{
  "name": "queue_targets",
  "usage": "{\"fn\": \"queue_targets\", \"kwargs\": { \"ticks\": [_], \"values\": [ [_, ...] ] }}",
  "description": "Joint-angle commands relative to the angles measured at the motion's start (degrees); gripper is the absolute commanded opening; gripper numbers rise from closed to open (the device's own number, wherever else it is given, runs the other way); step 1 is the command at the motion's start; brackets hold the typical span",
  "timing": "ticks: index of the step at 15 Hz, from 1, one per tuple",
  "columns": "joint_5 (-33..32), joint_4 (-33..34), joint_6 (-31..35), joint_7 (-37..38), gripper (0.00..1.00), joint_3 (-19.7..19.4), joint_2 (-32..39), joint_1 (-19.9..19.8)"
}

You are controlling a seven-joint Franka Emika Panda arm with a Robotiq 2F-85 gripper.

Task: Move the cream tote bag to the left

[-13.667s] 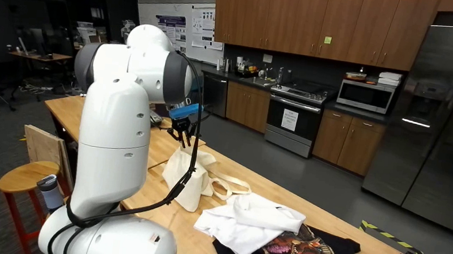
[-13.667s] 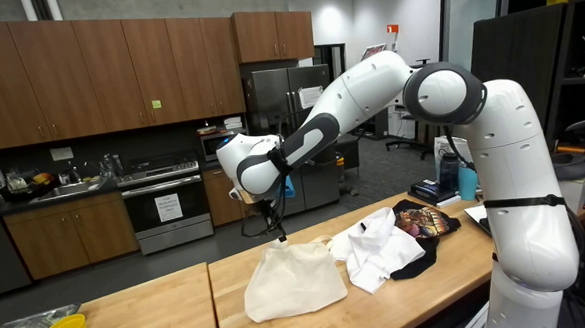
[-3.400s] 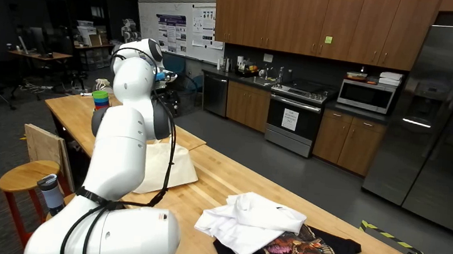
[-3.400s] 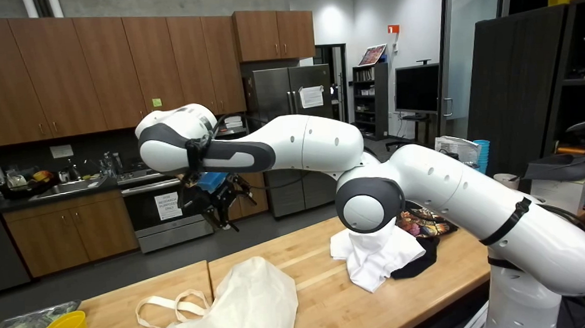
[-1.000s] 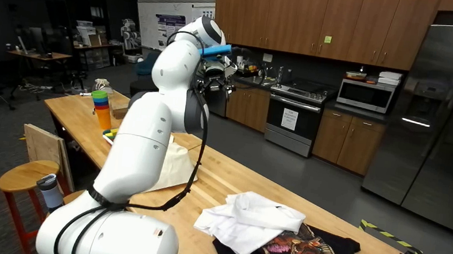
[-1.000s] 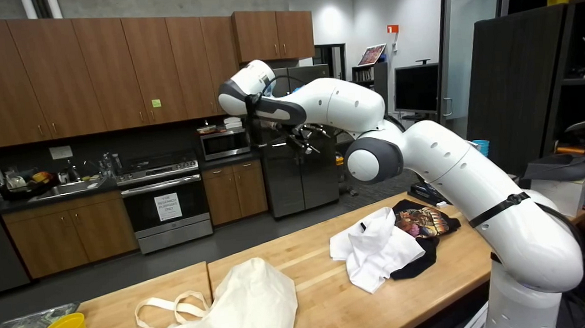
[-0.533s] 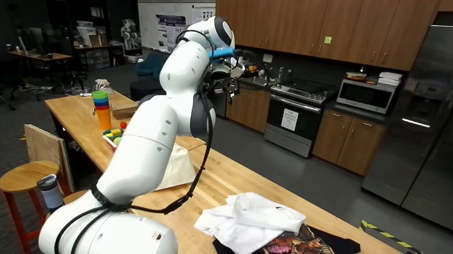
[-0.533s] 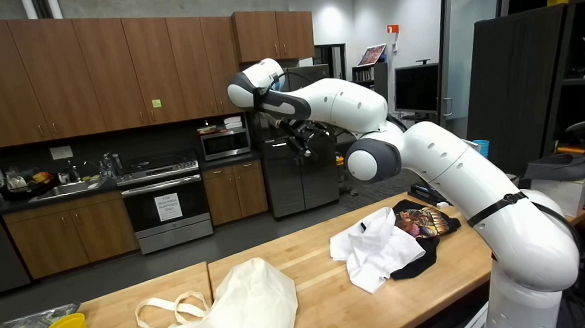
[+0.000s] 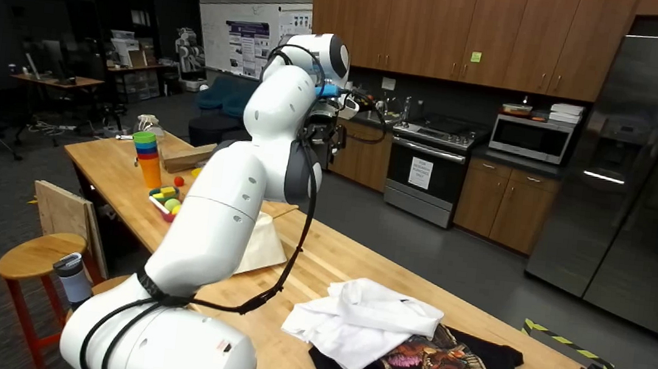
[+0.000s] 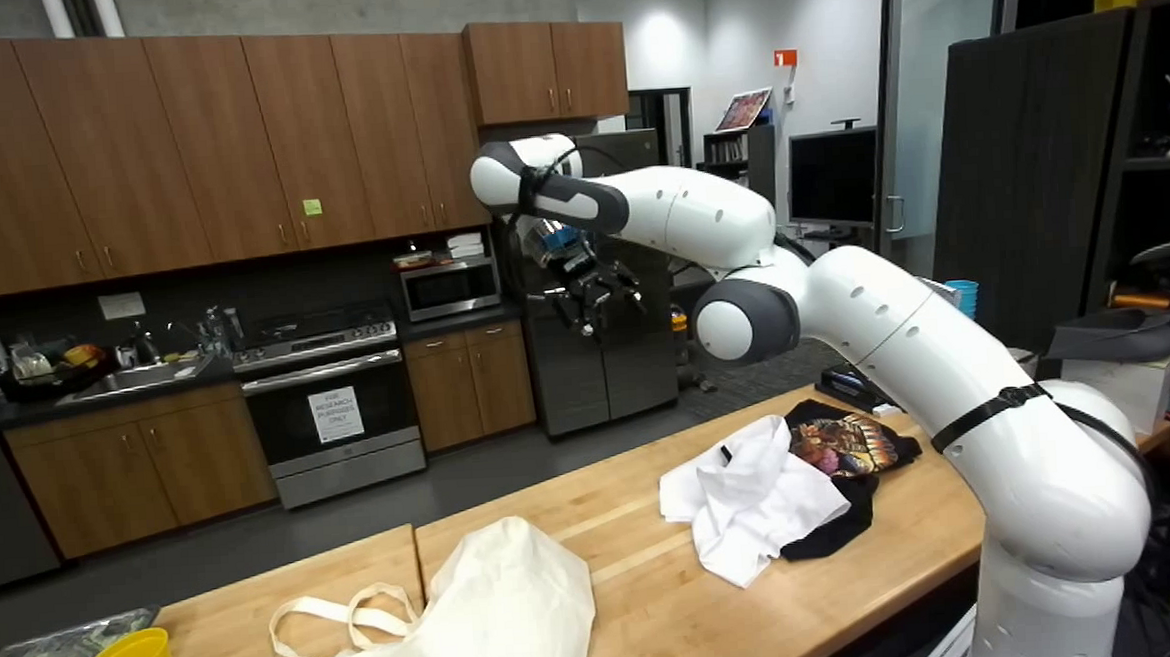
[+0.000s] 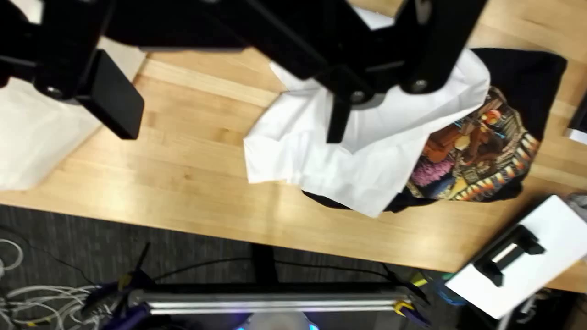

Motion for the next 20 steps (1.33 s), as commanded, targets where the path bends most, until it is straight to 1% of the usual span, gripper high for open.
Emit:
{"fn": "queue_targets", "kwargs": {
  "ticks": [1, 3, 5, 7, 10, 13, 14, 16, 17, 20],
  "values": [
    [10.55, 0.30, 7.05, 11.87, 1.00, 3.19, 0.74, -3.85],
    [14.00, 0.27, 13.20, 15.76, 1.00, 3.92, 1.34, -5.19],
    [14.59, 0.41, 20.50, 17.57, 1.00, 3.82, 2.23, -5.44],
    [11.26, 0.75, 28.16, 15.52, 1.00, 2.21, 3.11, -4.47],
    [5.98, 0.78, 37.91, 13.11, 1.00, 0.03, 4.73, -3.38],
    [2.59, 0.88, 48.06, 15.33, 1.00, -1.47, 6.62, -3.11],
    [2.28, 0.96, 50.80, 17.76, 1.00, -1.85, 7.22, -3.17],
    [2.07, 0.67, 54.54, 23.43, 1.00, -2.51, 7.83, -2.99],
    [2.65, -0.40, 52.49, 19.18, 1.00, -1.49, 7.16, -3.35],
    [2.58, -0.45, 54.44, 21.99, 1.00, -1.80, 7.66, -3.33]
  ]
}}
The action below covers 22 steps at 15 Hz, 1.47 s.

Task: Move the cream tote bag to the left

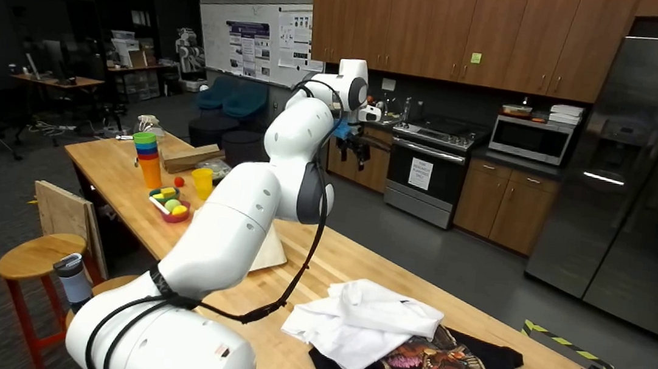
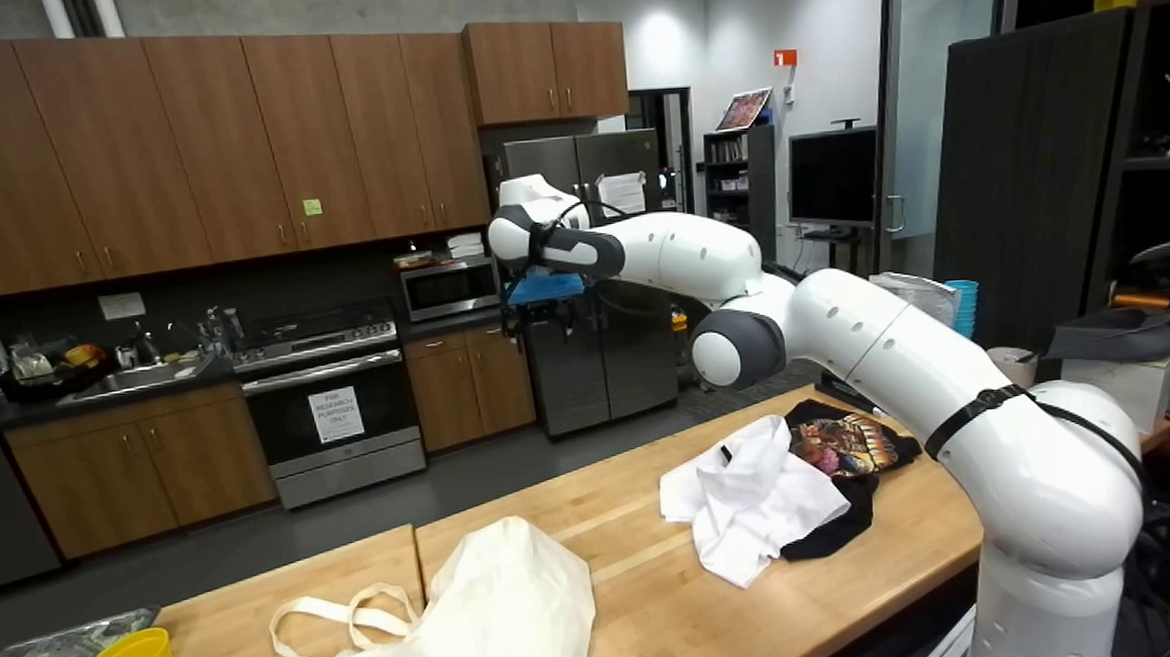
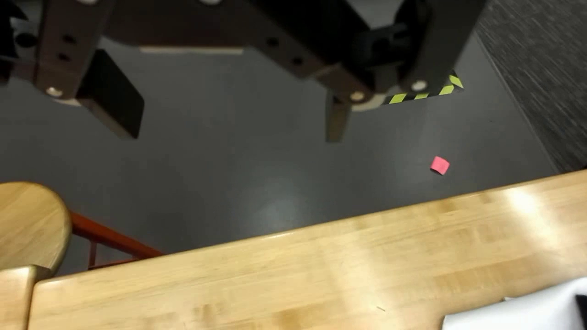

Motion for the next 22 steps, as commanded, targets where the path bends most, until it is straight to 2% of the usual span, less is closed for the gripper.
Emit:
{"fn": "queue_targets", "kwargs": {
  "ticks": [1, 4, 9, 10, 14, 16, 17, 22],
  "values": [
    [-0.13, -0.96, 0.40, 0.13, 1.00, 0.13, -0.63, 0.02],
    [2.48, -0.57, -4.71, 1.98, 1.00, 1.80, -0.82, -1.19],
    [2.11, 1.25, -14.30, 7.77, 1.00, 0.63, -0.79, -2.49],
    [1.54, -1.45, -14.42, 8.93, 1.00, 0.32, -2.64, -2.48],
    [1.82, -1.25, -18.82, 13.79, 1.00, 0.28, -3.84, -3.49],
    [3.00, -1.06, -19.75, 16.06, 1.00, 1.15, -4.26, -4.34],
    [1.52, -0.97, -17.86, 13.53, 1.00, 0.54, -3.09, -3.49],
    [2.05, -1.06, -18.38, 14.75, 1.00, 0.77, -3.48, -3.94]
  ]
}}
